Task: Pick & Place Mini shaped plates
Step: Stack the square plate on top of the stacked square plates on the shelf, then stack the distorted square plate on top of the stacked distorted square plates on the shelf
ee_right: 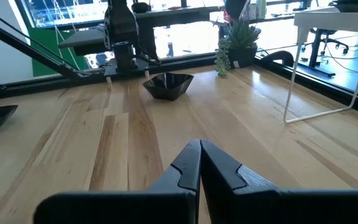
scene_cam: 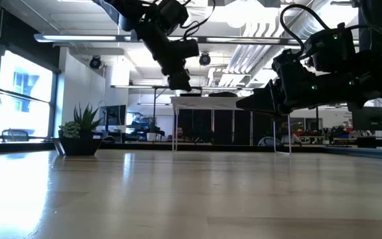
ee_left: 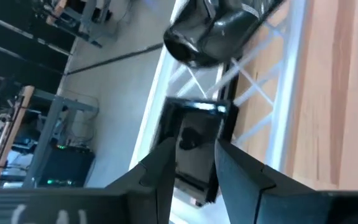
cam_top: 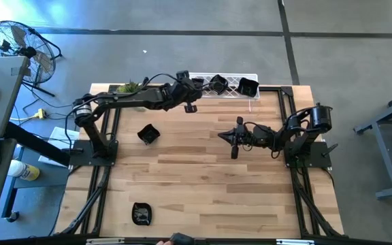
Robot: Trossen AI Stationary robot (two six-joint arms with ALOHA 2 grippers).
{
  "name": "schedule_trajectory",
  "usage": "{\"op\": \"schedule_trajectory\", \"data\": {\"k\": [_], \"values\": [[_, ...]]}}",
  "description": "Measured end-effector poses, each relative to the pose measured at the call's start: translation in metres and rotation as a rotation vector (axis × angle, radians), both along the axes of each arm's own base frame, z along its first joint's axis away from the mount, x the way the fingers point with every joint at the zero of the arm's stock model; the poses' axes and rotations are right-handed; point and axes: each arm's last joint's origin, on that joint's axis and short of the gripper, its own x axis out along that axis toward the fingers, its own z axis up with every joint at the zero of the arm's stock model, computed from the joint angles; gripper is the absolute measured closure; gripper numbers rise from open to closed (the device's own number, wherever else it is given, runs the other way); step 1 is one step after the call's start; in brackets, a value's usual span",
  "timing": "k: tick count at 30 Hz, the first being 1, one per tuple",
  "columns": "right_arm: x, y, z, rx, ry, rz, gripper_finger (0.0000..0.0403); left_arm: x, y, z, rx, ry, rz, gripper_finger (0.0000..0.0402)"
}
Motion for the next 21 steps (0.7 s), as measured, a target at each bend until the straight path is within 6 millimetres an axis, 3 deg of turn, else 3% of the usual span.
{"op": "schedule_trajectory", "data": {"k": [8,12,17,21], "values": [[0.000,0.000,0.000,0.000,0.000,0.000,0.0399,-0.003,0.003,-0.003,-0.050,0.015,-0.031,0.0293],[0.000,0.000,0.000,0.000,0.000,0.000,0.0397,-0.004,0.003,-0.004,-0.057,0.030,-0.023,0.0325],[0.000,0.000,0.000,-0.001,0.000,0.000,0.0401,-0.024,-0.010,0.028,-0.142,-0.009,-0.138,0.0392],[0.000,0.000,-0.001,-0.006,0.010,0.000,0.0397,-0.043,-0.028,0.032,-0.313,0.041,-0.182,0.0390]]}}
